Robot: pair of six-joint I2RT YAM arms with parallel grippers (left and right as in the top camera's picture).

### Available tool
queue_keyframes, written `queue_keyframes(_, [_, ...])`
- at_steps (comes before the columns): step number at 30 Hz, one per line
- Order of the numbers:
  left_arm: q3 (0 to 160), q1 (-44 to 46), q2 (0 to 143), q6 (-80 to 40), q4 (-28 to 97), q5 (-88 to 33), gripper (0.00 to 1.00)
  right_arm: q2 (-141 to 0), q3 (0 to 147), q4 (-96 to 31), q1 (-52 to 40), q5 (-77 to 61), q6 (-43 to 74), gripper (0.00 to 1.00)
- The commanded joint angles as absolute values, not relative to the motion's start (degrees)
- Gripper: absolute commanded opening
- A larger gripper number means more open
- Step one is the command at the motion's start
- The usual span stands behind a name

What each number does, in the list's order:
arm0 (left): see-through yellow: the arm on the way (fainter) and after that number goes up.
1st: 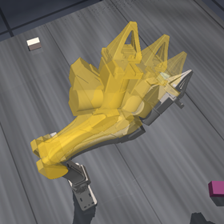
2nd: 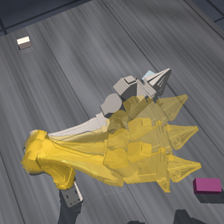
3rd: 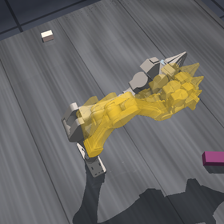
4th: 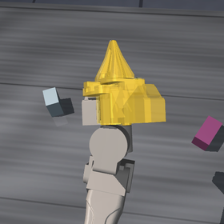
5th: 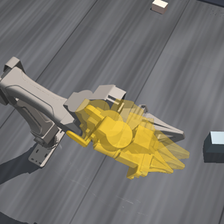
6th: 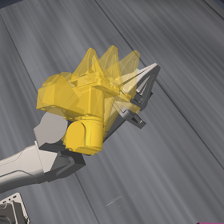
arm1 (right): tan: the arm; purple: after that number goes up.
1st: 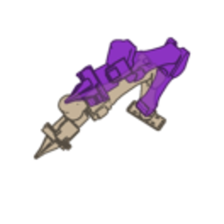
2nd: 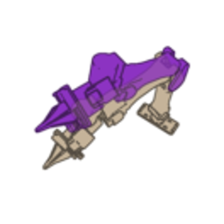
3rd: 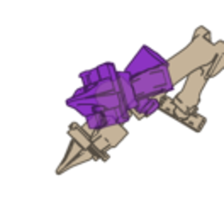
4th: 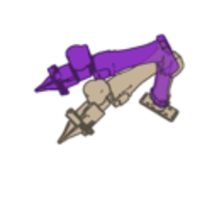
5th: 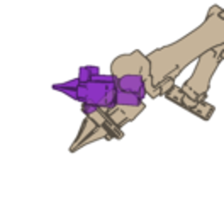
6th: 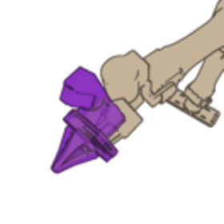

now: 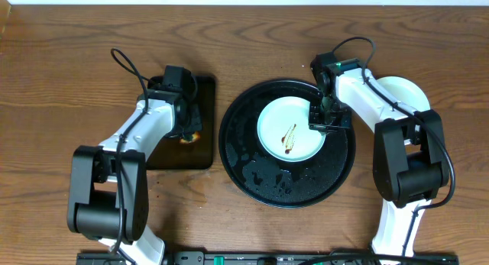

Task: Clean dirty plates on tray and stack at the side
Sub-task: 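Grasp the sponge on the black tray with the left gripper, then lift the sponge and carry it over the pale blue plate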

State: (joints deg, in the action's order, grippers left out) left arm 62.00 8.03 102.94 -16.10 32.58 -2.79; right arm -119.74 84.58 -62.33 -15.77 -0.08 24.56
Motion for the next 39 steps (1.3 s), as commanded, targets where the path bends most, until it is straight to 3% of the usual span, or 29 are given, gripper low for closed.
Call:
queue_keyframes(1, [60.8, 8.1, 100.6, -14.9, 33.5, -6.2, 0.07, -121.4, 83.2, -62.7, -15.1, 3.6, 25.0, 0.01])
queue_keyframes(11, [61.0, 8.1, 93.4, -14.7, 34.6, -6.8, 0.07, -121.4, 83.2, -62.6, -15.1, 3.6, 24.6, 0.01])
queue_keyframes(28, [61.0, 8.1, 94.8, -15.2, 33.8, -6.9, 0.08, -121.4, 83.2, -62.4, -15.1, 3.6, 24.6, 0.01])
queue_keyframes(31, [61.0, 8.1, 94.8, -8.9, 33.2, -7.1, 0.07, -121.4, 83.2, -62.4, -15.1, 3.6, 24.6, 0.01])
queue_keyframes(39, [62.5, 8.1, 90.9, -8.6, 28.3, -7.0, 0.07, -121.4, 83.2, -62.6, -15.0, 3.6, 24.6, 0.01])
